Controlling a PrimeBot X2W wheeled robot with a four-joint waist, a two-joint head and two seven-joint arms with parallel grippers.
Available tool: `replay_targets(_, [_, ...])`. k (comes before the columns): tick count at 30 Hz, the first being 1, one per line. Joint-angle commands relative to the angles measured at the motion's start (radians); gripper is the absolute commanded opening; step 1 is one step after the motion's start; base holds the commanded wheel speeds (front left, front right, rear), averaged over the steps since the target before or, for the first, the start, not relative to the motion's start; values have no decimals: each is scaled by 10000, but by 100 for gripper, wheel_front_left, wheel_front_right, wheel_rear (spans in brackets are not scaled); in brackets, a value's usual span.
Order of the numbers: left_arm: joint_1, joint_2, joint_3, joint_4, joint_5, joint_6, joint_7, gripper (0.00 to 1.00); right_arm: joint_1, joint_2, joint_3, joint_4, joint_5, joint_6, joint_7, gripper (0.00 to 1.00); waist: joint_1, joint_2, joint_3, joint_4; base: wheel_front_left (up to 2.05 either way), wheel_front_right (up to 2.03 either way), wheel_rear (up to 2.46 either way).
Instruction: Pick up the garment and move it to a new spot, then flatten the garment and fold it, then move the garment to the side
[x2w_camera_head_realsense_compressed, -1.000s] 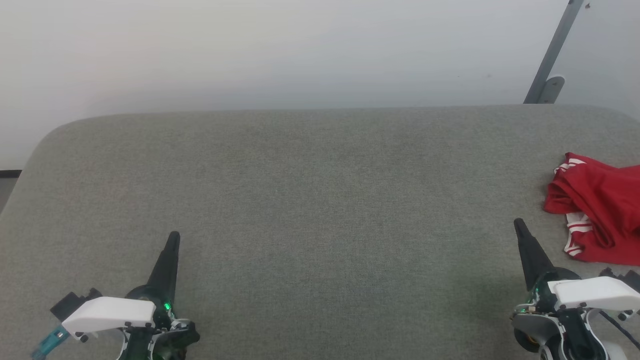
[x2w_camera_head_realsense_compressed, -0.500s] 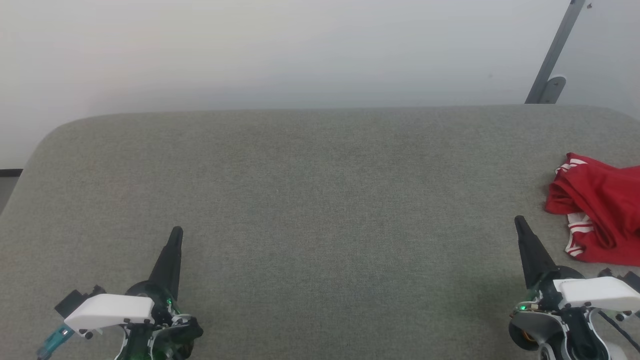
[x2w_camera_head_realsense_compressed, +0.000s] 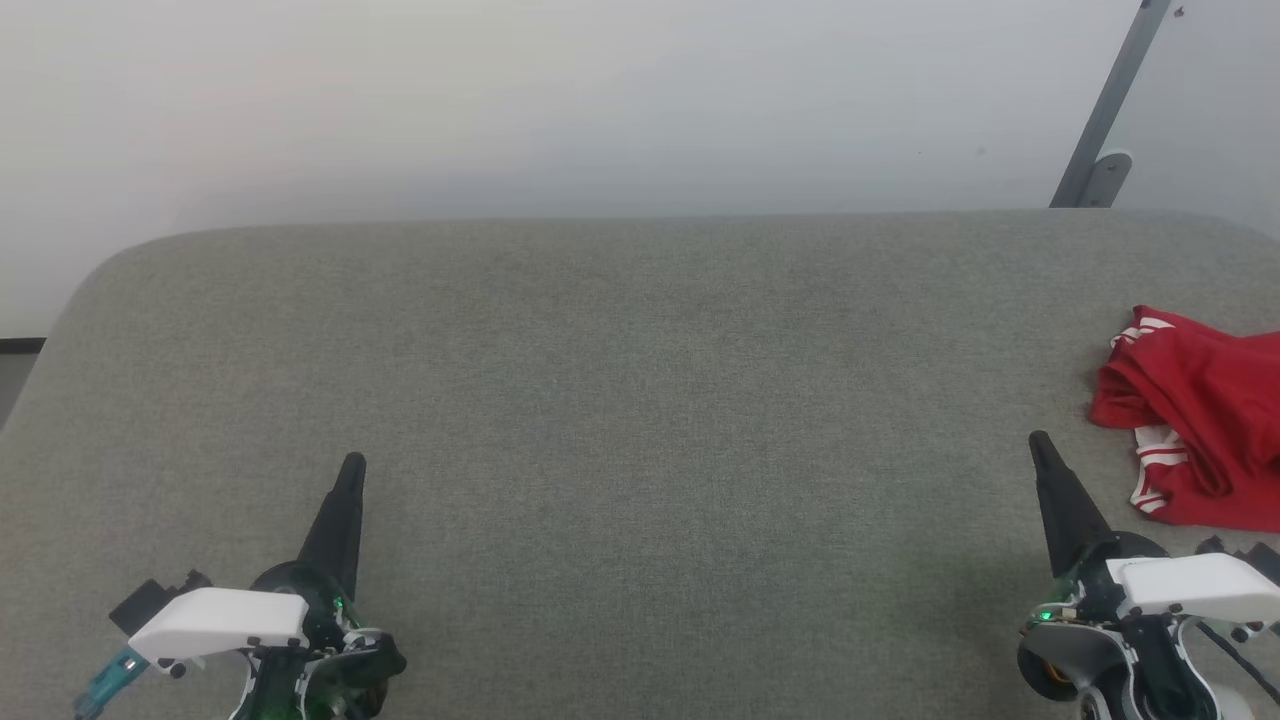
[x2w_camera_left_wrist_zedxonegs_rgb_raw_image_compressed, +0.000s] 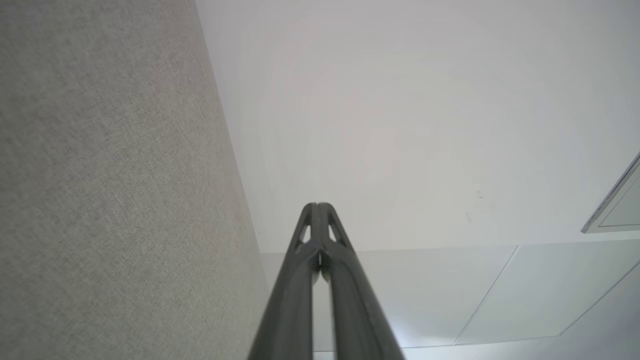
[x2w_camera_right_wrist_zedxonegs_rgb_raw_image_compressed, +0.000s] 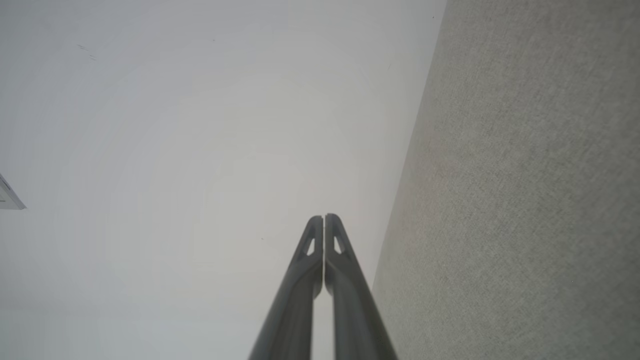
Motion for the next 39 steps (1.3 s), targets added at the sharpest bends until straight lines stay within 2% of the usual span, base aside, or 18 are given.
replay_targets(1, [-117, -11, 29, -30, -33, -49, 33, 0, 65, 30, -4, -38, 38, 4, 18, 0, 0, 0, 0, 0, 0, 0, 0])
replay_targets(39, [-116, -11, 26, -32, -36, -48, 30, 0, 65, 30, -3, -37, 40, 4, 15, 0, 0, 0, 0, 0, 0, 0, 0])
